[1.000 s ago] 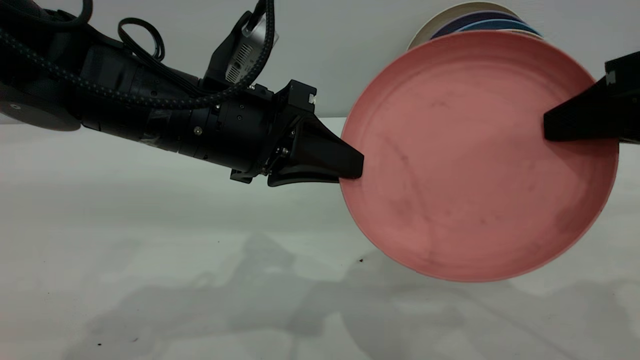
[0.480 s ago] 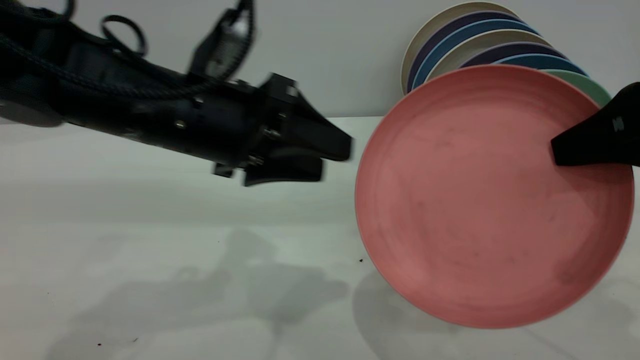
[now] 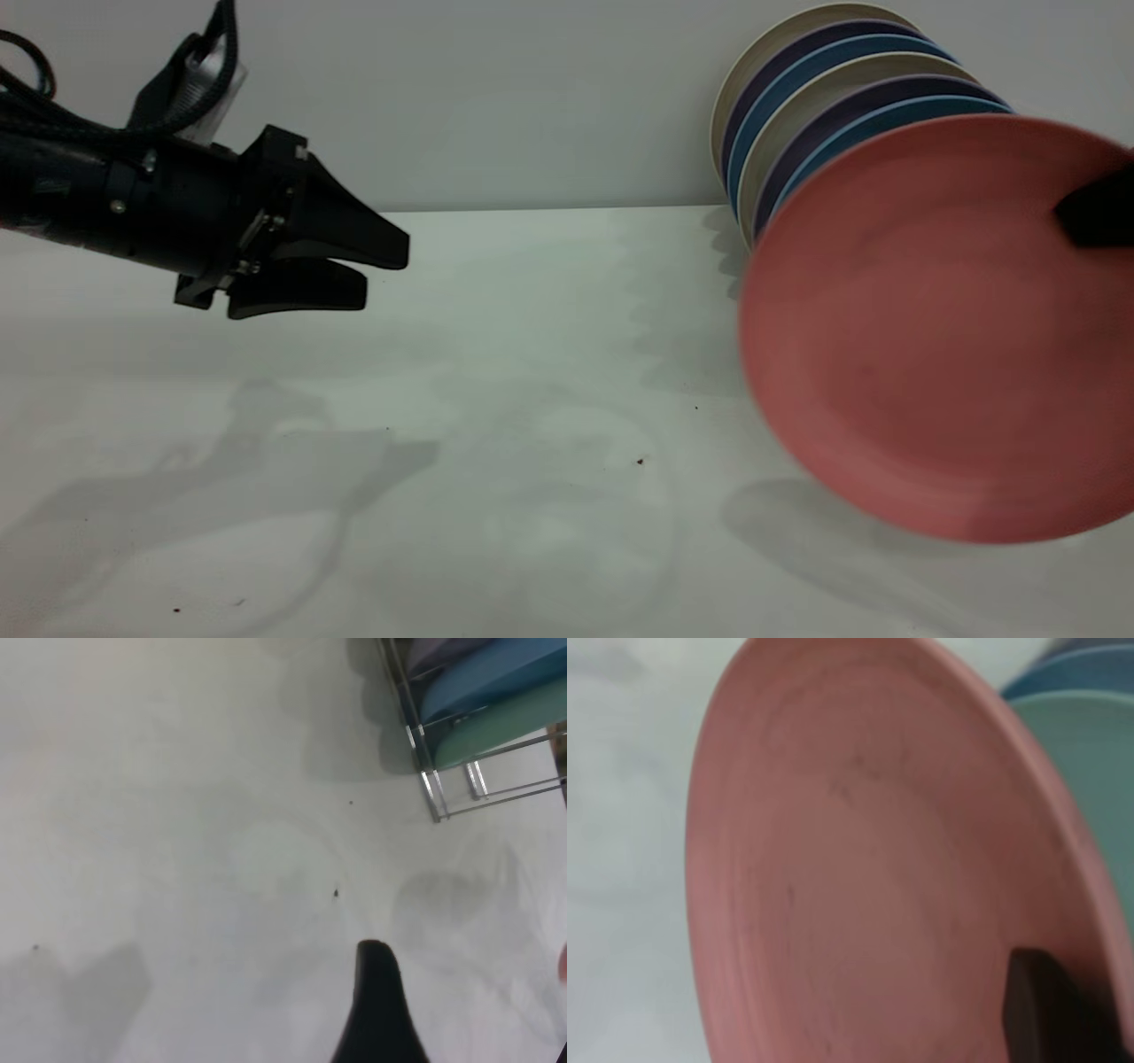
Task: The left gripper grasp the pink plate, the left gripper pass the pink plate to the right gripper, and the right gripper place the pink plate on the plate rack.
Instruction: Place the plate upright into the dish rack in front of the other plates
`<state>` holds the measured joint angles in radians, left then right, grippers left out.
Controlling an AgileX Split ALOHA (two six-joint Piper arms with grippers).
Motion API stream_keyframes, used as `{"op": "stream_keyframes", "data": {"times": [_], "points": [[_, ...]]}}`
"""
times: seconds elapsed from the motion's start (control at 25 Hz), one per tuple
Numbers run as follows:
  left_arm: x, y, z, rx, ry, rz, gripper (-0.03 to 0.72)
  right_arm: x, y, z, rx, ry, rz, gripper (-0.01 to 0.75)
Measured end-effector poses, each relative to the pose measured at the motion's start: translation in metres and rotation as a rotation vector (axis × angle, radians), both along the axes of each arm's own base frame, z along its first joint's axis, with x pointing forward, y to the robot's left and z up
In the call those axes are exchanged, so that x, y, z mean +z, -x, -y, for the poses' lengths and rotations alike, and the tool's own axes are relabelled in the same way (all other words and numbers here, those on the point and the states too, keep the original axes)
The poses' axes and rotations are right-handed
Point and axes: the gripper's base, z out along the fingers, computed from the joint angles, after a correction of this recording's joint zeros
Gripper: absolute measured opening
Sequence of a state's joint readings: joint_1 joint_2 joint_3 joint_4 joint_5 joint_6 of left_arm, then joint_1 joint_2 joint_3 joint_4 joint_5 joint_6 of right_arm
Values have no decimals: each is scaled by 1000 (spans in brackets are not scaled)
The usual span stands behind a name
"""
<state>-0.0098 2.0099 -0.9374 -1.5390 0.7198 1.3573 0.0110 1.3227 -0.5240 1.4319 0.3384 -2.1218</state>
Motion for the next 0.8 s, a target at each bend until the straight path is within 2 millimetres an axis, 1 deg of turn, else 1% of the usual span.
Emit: {"op": "stream_keyframes", "data": {"times": [0.16, 0.32, 0.52, 0.64, 0.8], "points": [[-1, 1, -2, -16, -12, -2, 564, 10, -6, 0, 102, 112, 50, 61], [-1, 2, -2, -22, -15, -2, 564, 26, -14, -3, 230, 188, 76, 60], [-1, 2, -2, -23, -15, -1, 563, 46, -20, -5, 398, 290, 37, 60], [-1, 2, -2, -24, -15, -1, 563, 50, -33, -2, 429, 346, -8, 60], [-1, 2, -2, -27, -13, -1, 563, 53, -56, 1, 441, 388, -26, 60]]}}
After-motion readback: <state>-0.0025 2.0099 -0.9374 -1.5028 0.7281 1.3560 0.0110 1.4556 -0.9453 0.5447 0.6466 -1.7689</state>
